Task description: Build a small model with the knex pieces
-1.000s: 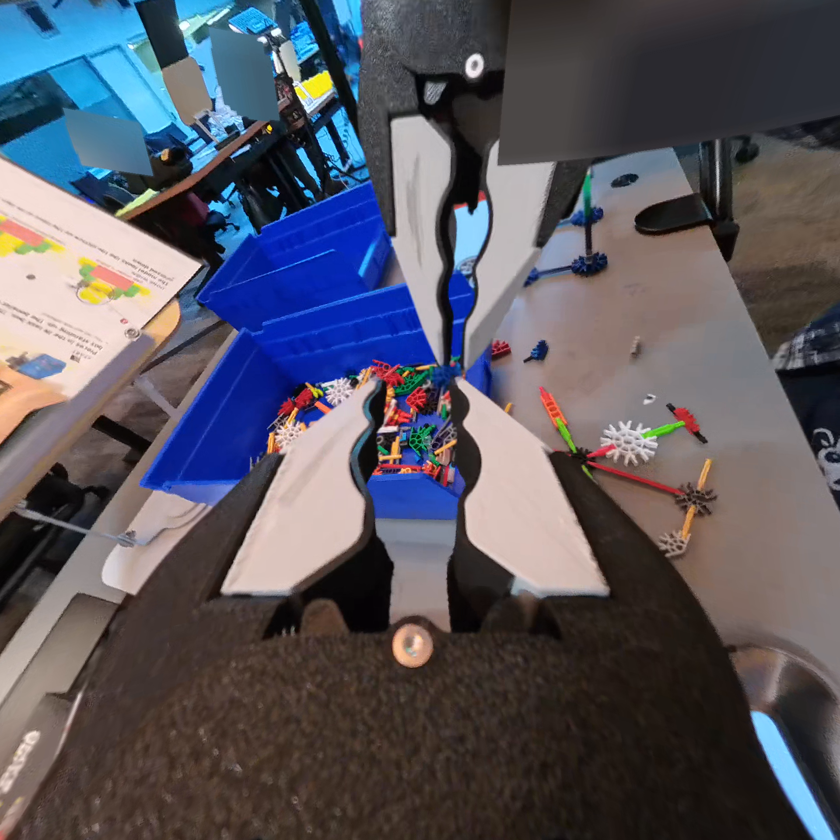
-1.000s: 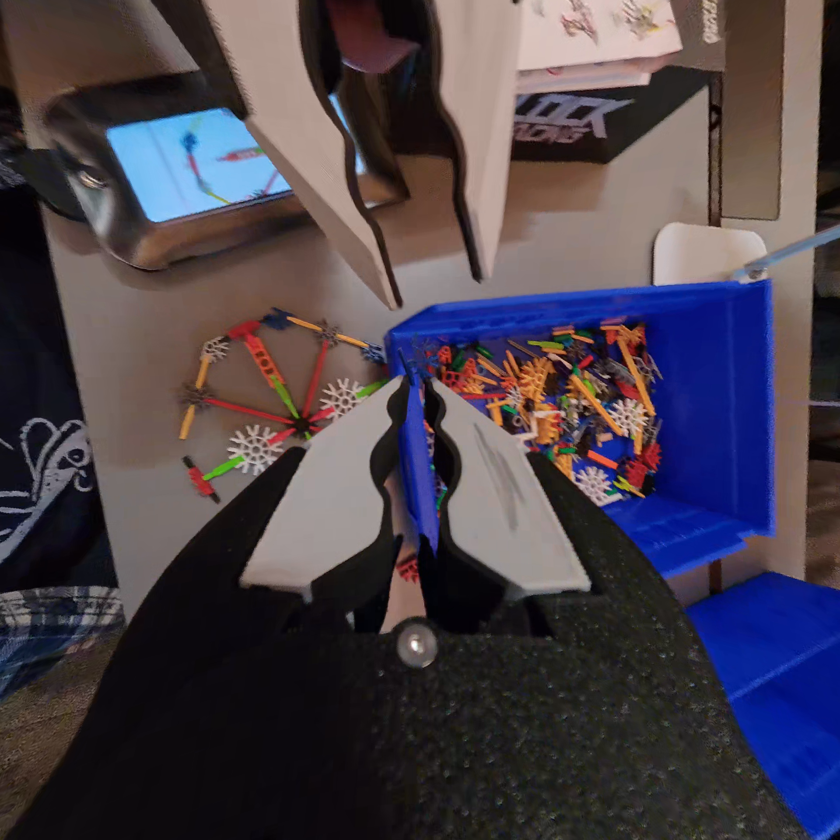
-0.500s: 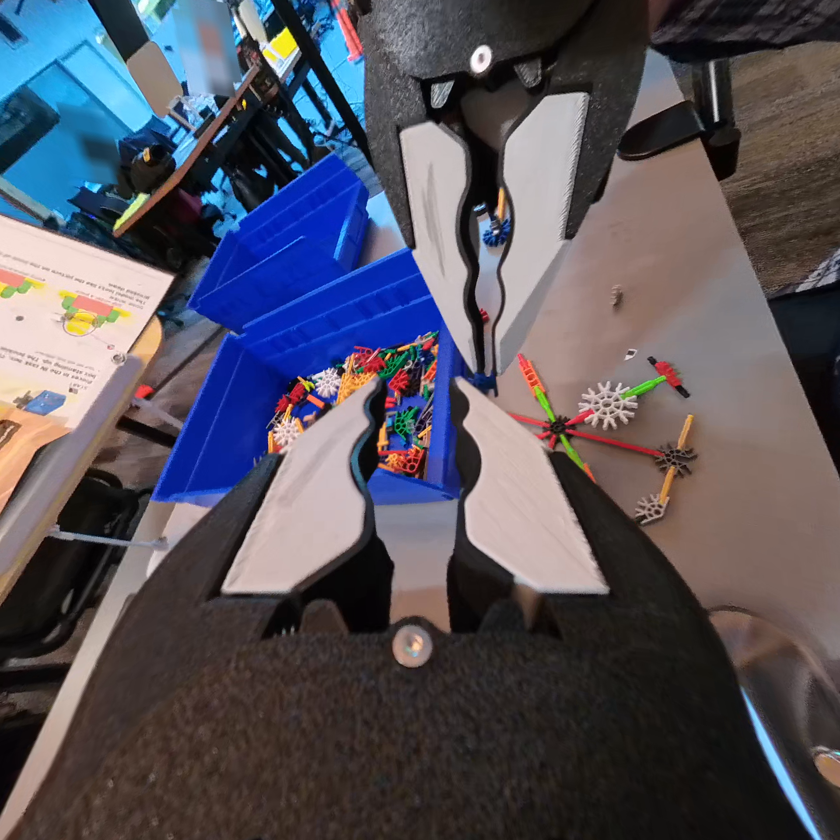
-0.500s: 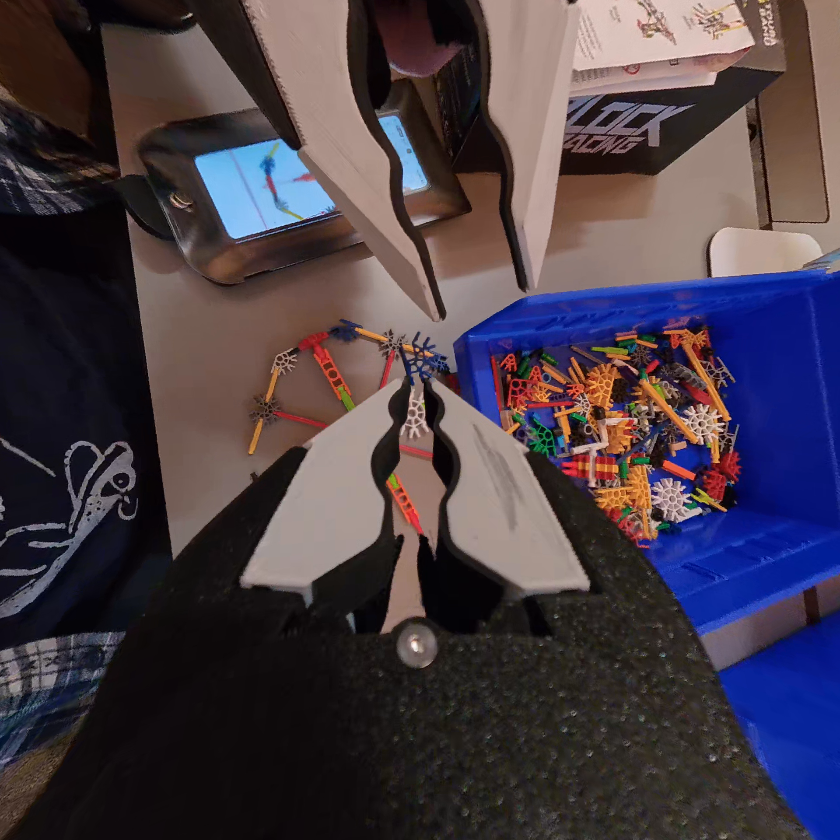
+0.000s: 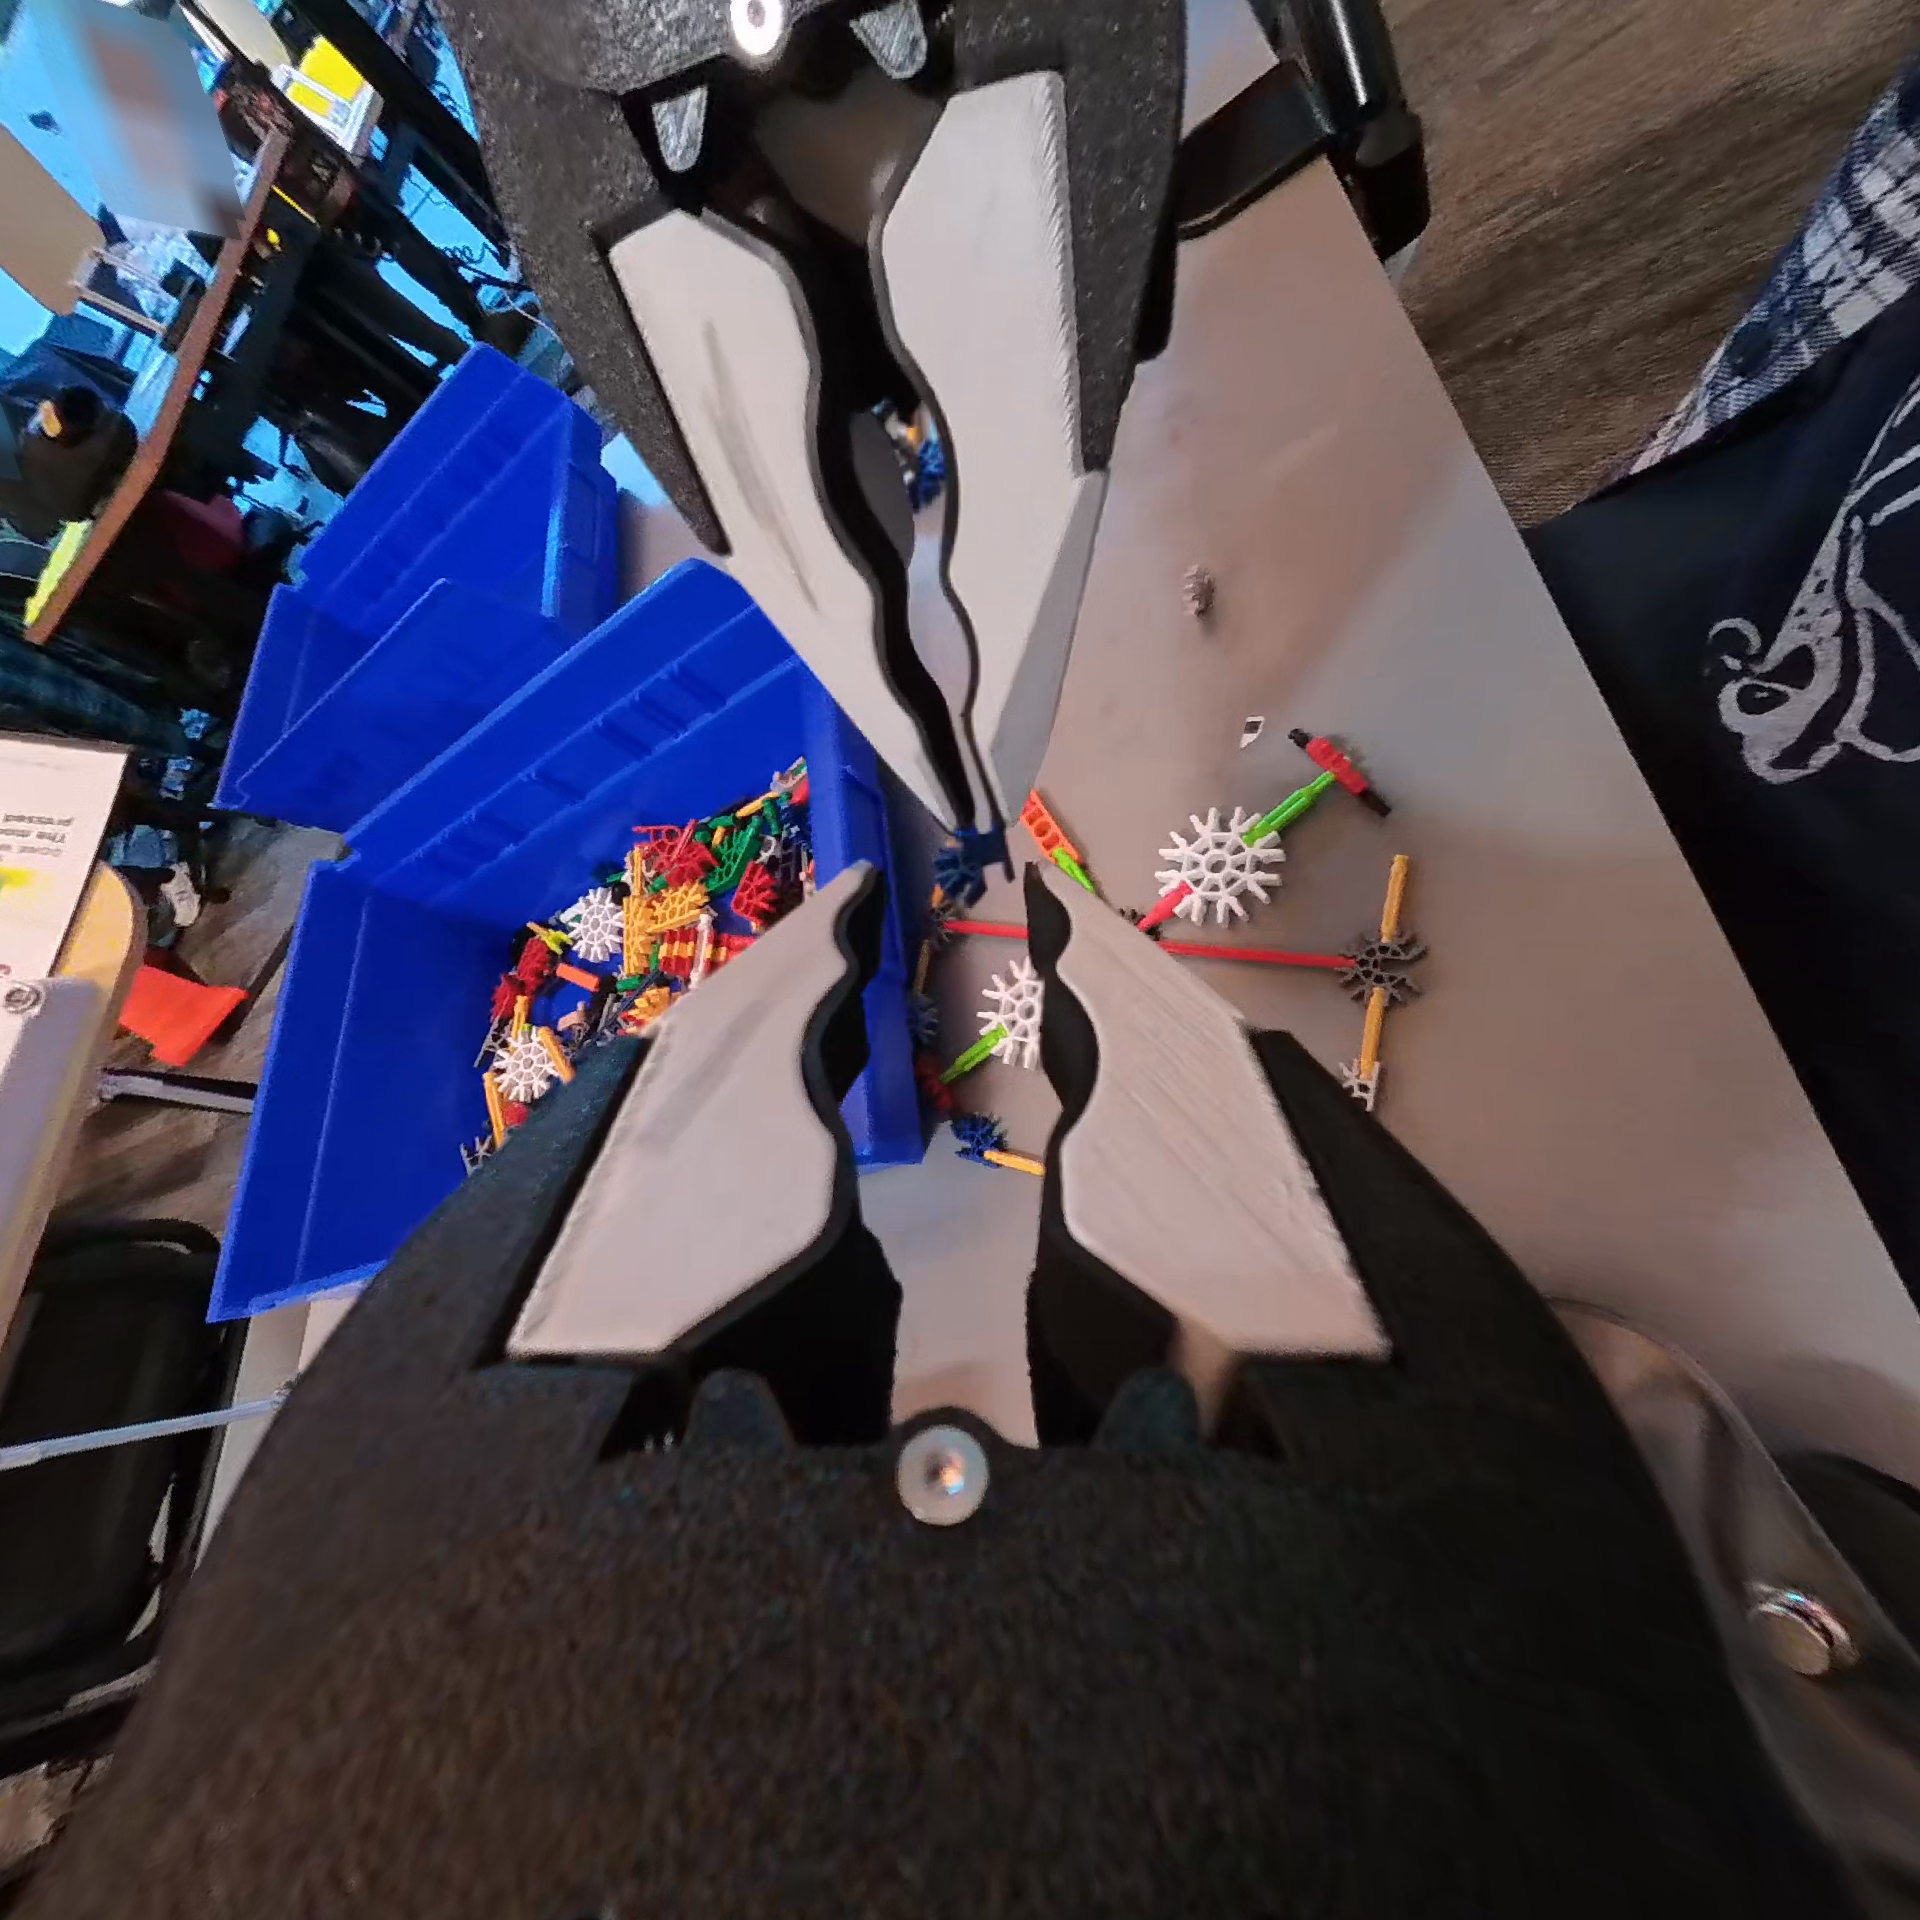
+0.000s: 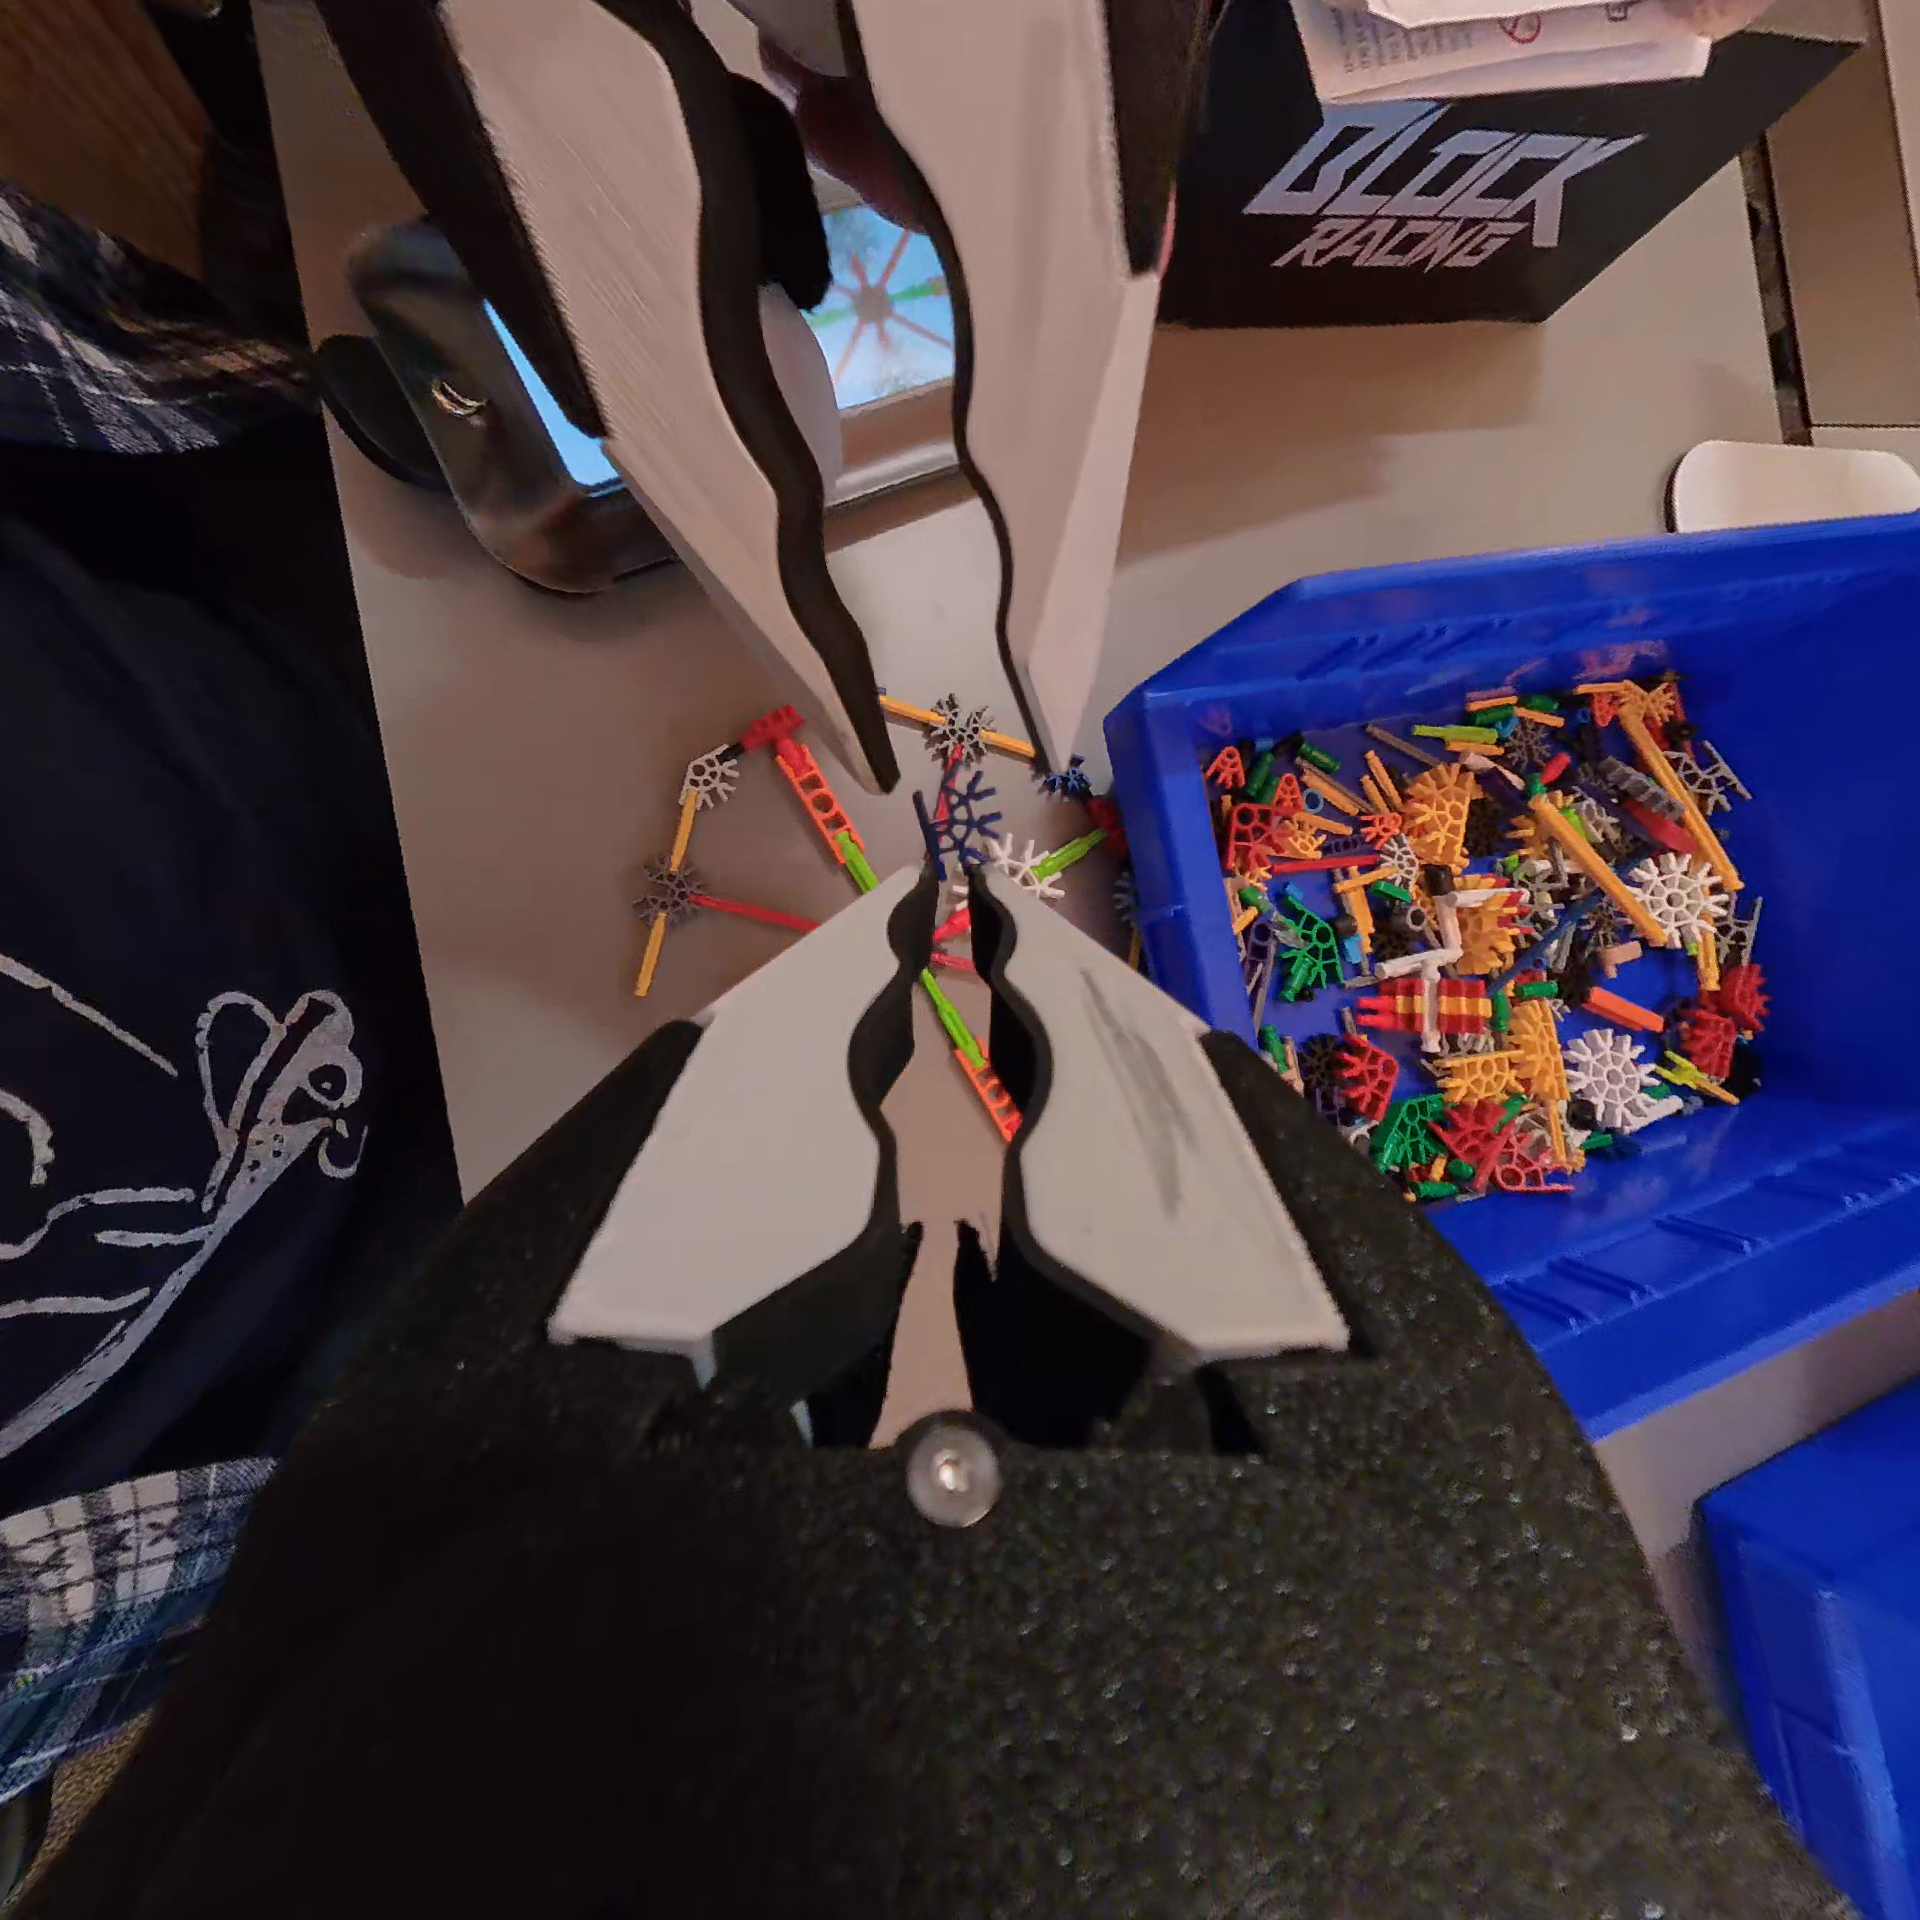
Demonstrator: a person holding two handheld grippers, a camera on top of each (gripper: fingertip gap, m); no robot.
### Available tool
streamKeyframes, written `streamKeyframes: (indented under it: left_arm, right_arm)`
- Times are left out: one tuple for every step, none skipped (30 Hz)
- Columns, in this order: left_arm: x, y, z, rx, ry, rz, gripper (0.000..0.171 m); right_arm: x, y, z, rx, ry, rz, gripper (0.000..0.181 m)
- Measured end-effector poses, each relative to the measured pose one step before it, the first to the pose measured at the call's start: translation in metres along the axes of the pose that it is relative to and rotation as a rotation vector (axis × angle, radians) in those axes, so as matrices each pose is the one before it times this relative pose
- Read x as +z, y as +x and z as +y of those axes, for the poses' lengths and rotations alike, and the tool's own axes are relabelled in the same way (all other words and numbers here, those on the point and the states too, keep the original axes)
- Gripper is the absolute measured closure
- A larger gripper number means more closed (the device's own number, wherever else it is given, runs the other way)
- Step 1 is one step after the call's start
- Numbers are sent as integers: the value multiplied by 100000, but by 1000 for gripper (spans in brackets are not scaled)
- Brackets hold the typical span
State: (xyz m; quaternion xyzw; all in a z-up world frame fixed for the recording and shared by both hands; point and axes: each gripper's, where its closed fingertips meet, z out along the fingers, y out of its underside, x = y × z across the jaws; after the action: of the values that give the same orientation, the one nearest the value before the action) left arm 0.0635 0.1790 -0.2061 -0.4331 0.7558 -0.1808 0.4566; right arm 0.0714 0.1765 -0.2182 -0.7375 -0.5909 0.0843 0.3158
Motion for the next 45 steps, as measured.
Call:
streamKeyframes:
  left_arm:
    - [-8, -66, -45, 632, -178, -77, 146]
    - [-75, -87, -59, 267, -76, 18, 147]
    - [-95, -97, 25, -107, -513, 165, 148]
    - [-113, -107, 60, 99, -439, -95, 148]
    - [-109, -113, 23, -194, 53, -226, 150]
    - [-93, -72, -1, -363, 263, 41, 152]
    - [-77, -30, 30, -300, 113, 120, 154]
    - [-86, -70, -38, -49, 494, -281, 157]
    - [-98, -143, -102, -50, 721, -879, 157]
    - [-58, 38, -30, -279, 177, 413, 159]
    - [-53, -7, 3, -9, 49, 47, 160]
    - [-53, -40, -5, 165, 186, -324, 160]
    - [-37, 17, -28, -300, 396, -87, 160]
    - [-24, 12, 33, -464, 189, -131, 160]
    - [-49, -26, 37, -257, 193, -552, 159]
    - [-84, -34, 56, -450, 251, -443, 157]
    - [-153, -103, 5, -561, 587, -688, 154]
    - [-197, -126, -52, -636, 859, -639, 152]
    - [-167, -131, -37, -464, 510, -659, 150]
    - [-115, -46, -2, 265, 60, -346, 149]
    - [-40, -61, -70, 1368, 163, -1030, 150]
    - [61, 137, -10, 1796, -602, -151, 150]
    - [96, 148, -30, 2348, -799, -351, 149]
    - [94, 12, -94, 2940, -599, -1507, 149]
    - [133, 39, 81, 3171, -1859, -1259, 149]
    - [119, -121, 184, 4119, -2352, -2424, 149]
    - [87, -216, 185, 4263, -2105, -3099, 150]
    - [94, 76, 120, 3059, -1595, -806, 151]
    - [67, 98, -34, 1774, -498, -424, 153]
    - [39, -69, -81, 1674, -68, -1422, 156]
    - [31, -102, -22, 2032, -285, -1557, 158]
    - [37, 28, -16, 1671, -234, -615, 158]
    - [42, 20, -29, 1150, -82, -536, 159]
    - [29, 15, -16, 1092, 22, -552, 159]
    - [22, 58, 23, 875, -157, -277, 159]
    - [21, 50, 62, 650, -511, -210, 160]
    - [6, 25, 46, 1268, -353, -674, 161]
    - [-14, 13, 70, 1253, -549, -613, 161]
    - [-55, 39, 38, 452, -289, 23, 161]
    - [-120, -99, -46, 76, 349, -576, 162]
    - [-145, -151, 12, 95, 72, -709, 162]
    - [-142, -156, 100, 66, -376, -630, 162]
    - [-145, -167, 58, 161, -85, -660, 162]
    - [-151, -217, 97, 599, -337, -1168, 164]
    - [-150, -251, 170, 1205, -708, -1190, 166]
  right_arm:
    - [25, -84, -185, -344, 465, -391, 176]
    - [28, 17, -179, -250, 348, 32, 176]
    - [43, 75, -116, -241, 101, 127, 176]
    - [27, 86, -127, -105, 326, 87, 176]
    - [8, 140, -135, 81, 466, 170, 176]
    - [-2, 131, -144, 364, 605, -47, 176]
    - [-18, 131, -139, 330, 631, -123, 176]
    - [-4, 149, -117, 154, 500, 213, 176]
    - [-3, 105, -80, 242, 268, 64, 176]
    - [10, 60, -87, 71, 368, -24, 176]
    - [3, 63, -100, -71, 381, 303, 176]
    - [33, 42, -56, -201, 172, 282, 176]
    - [41, -10, -35, -489, 177, 85, 176]
    - [21, -3, -34, -620, 355, 37, 176]
    - [-21, 9, -65, -522, 529, 19, 176]
    - [-45, 12, -90, -868, 695, 72, 176]
    - [-53, 48, -82, -806, 574, 206, 176]
    - [-56, 107, 18, -986, -91, 588, 176]
    - [-81, 142, 8, -1775, -176, 1086, 176]
    - [-95, 51, -96, -1801, 341, 507, 176]
    - [-91, -17, -170, -1301, 706, -193, 176]
    - [-79, -8, -164, -662, 570, -450, 176]
    - [-44, 51, -50, -210, -115, -484, 176]
    - [-13, 34, 54, -319, -556, -696, 176]
    - [-19, -28, 23, -407, -259, -1108, 176]
    - [-20, -96, -33, 585, 224, -1877, 176]
    - [-18, 16, 26, 1204, -135, -1442, 176]
    - [1, 91, 91, 297, -551, -695, 176]
    - [2, 11, 43, -403, -230, -916, 176]
    - [17, -130, -78, -426, 335, -1613, 176]
    - [14, -59, -108, -172, 585, -1170, 176]
    - [32, 2, 4, -8, -115, -951, 176]
    - [48, -8, 53, -381, -253, -854, 176]
    - [44, -9, 47, -479, -211, -772, 176]
    - [45, -19, 30, -391, -128, -889, 176]
    - [34, -14, 20, -397, -41, -814, 176]
    - [4, 11, -3, -266, 73, -798, 176]
    - [0, 30, -37, 191, 143, -747, 176]
    - [8, -5, -67, 242, 140, -956, 176]
    - [14, 23, -106, -296, 348, -602, 176]
    - [-1, 70, -178, -191, 714, -438, 176]
    - [-16, 103, -204, 374, 918, -626, 176]
    - [-28, 78, -207, 261, 947, -871, 176]
    - [-42, 128, -236, -19, 1107, -614, 176]
    - [-82, 152, -266, 194, 1266, -624, 176]
